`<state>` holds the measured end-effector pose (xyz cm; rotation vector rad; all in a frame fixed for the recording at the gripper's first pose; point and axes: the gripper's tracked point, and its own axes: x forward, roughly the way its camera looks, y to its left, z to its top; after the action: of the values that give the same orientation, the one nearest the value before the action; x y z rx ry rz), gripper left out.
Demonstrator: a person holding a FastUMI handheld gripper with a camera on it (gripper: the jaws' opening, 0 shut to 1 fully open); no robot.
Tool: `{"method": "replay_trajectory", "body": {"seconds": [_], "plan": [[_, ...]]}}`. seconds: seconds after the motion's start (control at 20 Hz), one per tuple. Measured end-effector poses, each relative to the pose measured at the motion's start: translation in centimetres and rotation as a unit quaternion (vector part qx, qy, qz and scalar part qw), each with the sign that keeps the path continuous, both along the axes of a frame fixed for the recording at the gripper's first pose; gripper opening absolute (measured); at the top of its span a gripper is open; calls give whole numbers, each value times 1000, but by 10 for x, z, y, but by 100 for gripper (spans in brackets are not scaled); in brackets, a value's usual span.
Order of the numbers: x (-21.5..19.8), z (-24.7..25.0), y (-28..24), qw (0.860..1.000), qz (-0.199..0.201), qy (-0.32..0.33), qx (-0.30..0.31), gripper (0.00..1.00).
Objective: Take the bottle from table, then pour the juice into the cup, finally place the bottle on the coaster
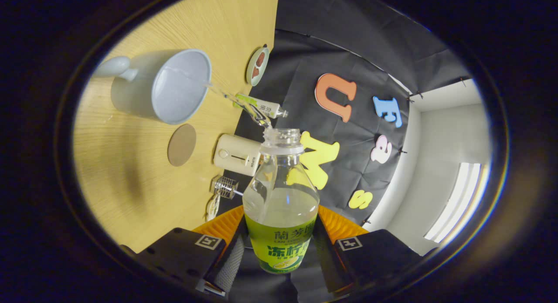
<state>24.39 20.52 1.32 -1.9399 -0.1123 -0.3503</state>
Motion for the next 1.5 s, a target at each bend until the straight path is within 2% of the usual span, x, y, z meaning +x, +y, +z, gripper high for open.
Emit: {"method": "replay_trajectory", "body": {"seconds": [0.5, 1.5], "plan": [[0, 6, -3, 999, -19, -14, -28, 81], [-5, 17, 13, 993, -29, -44, -102, 81]]}}
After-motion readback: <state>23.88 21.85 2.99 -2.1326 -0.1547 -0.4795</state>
